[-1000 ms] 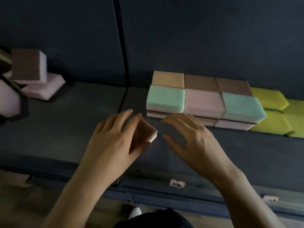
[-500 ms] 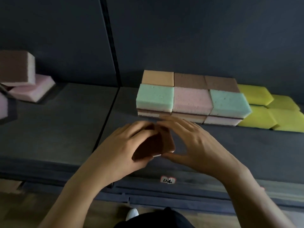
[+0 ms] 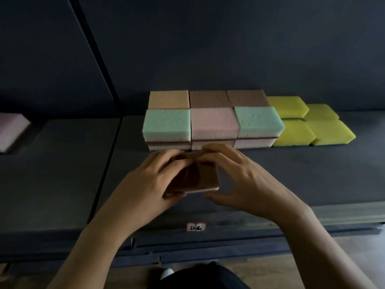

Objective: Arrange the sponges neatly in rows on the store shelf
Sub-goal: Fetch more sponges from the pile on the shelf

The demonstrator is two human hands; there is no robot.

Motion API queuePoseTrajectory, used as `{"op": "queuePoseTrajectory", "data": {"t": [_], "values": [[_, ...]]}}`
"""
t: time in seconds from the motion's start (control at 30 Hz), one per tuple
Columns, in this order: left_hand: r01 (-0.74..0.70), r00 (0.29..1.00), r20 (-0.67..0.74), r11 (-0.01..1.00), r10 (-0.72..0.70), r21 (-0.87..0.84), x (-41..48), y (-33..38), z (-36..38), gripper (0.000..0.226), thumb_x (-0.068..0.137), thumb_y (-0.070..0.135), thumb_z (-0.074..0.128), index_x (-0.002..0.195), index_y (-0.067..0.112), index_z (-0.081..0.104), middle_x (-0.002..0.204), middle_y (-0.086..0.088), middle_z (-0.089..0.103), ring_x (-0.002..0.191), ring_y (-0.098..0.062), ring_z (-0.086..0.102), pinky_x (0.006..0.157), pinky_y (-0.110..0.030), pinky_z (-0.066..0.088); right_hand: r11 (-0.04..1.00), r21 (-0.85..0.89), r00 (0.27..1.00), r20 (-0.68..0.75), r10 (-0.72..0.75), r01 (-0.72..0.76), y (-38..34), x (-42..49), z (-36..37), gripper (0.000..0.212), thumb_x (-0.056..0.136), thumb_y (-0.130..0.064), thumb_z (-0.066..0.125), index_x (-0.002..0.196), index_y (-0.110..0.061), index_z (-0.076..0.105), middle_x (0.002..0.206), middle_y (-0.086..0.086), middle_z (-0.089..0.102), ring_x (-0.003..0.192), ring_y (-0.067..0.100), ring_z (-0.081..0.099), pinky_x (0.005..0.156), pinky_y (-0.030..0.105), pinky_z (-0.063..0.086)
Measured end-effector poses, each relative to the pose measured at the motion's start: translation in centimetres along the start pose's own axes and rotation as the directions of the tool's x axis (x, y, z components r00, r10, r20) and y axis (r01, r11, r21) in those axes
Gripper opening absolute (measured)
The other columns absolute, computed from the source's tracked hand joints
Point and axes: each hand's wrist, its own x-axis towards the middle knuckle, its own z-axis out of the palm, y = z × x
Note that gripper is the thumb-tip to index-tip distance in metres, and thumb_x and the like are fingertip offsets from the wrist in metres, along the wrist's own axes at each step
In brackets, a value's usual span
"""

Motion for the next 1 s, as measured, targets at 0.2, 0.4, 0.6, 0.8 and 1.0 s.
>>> {"op": "queuePoseTrajectory", "data": {"t": [0.2,0.4,0.6,0.8,1.0], "values": [[-0.049,0.999,0.016,0.993,0.047,0.110,-0.17,0.05,-0.22,0.071,0.074,0.042,0.074,0.136,0.019,0.050,0.147,0.002,0.039,0.138,-0.021,0.037,0.107,-0.043,0.041,0.995,0.076,0.998,-0.020,0.064,-0.063,-0.27,0.39,0.15,0.055,0.084,-0.036,0.070,0.134,-0.024,0.051,0.132,-0.010,0.052,0.117,0.009,0.055,0.091,0.032,0.050],[-0.025,0.998,-0.054,0.995,0.030,0.095,-0.42,0.28,-0.66,0.069,0.070,0.017,0.080,0.134,0.015,0.055,0.132,0.003,0.052,0.118,-0.017,0.054,0.089,-0.034,0.055,0.998,0.029,0.998,-0.029,0.051,-0.050,-0.45,0.41,0.47,0.063,0.087,-0.054,0.063,0.140,-0.022,0.048,0.134,-0.009,0.056,0.119,0.010,0.056,0.094,0.033,0.050],[-0.001,0.996,-0.087,0.998,0.006,0.059,-0.54,0.36,-0.59,0.063,0.077,0.028,0.073,0.135,0.016,0.053,0.131,0.004,0.054,0.117,-0.015,0.055,0.081,-0.035,0.058,0.997,0.075,0.999,-0.046,0.016,-0.013,-0.53,0.33,0.45,0.058,0.085,-0.032,0.074,0.136,-0.021,0.050,0.131,-0.009,0.056,0.116,0.009,0.058,0.089,0.033,0.052],[0.087,0.994,-0.053,0.994,-0.091,-0.067,-0.83,0.22,-0.48,0.064,0.083,0.059,0.056,0.136,0.026,0.045,0.145,0.008,0.041,0.129,-0.011,0.045,0.098,-0.031,0.048,0.998,0.067,0.998,-0.062,0.007,-0.003,-0.40,0.12,0.22,0.056,0.082,-0.025,0.077,0.132,-0.022,0.052,0.145,-0.009,0.045,0.130,0.009,0.048,0.099,0.031,0.048],[0.072,0.995,-0.068,0.997,-0.075,-0.041,-0.72,0.40,-0.57,0.058,0.074,0.045,0.069,0.125,0.021,0.053,0.135,0.007,0.043,0.119,-0.012,0.049,0.078,-0.037,0.058,0.997,0.057,0.999,0.000,0.049,-0.049,-0.63,0.07,0.28,0.058,0.081,-0.046,0.072,0.129,-0.023,0.047,0.149,-0.006,0.040,0.129,0.006,0.047,0.101,0.021,0.043]]}}
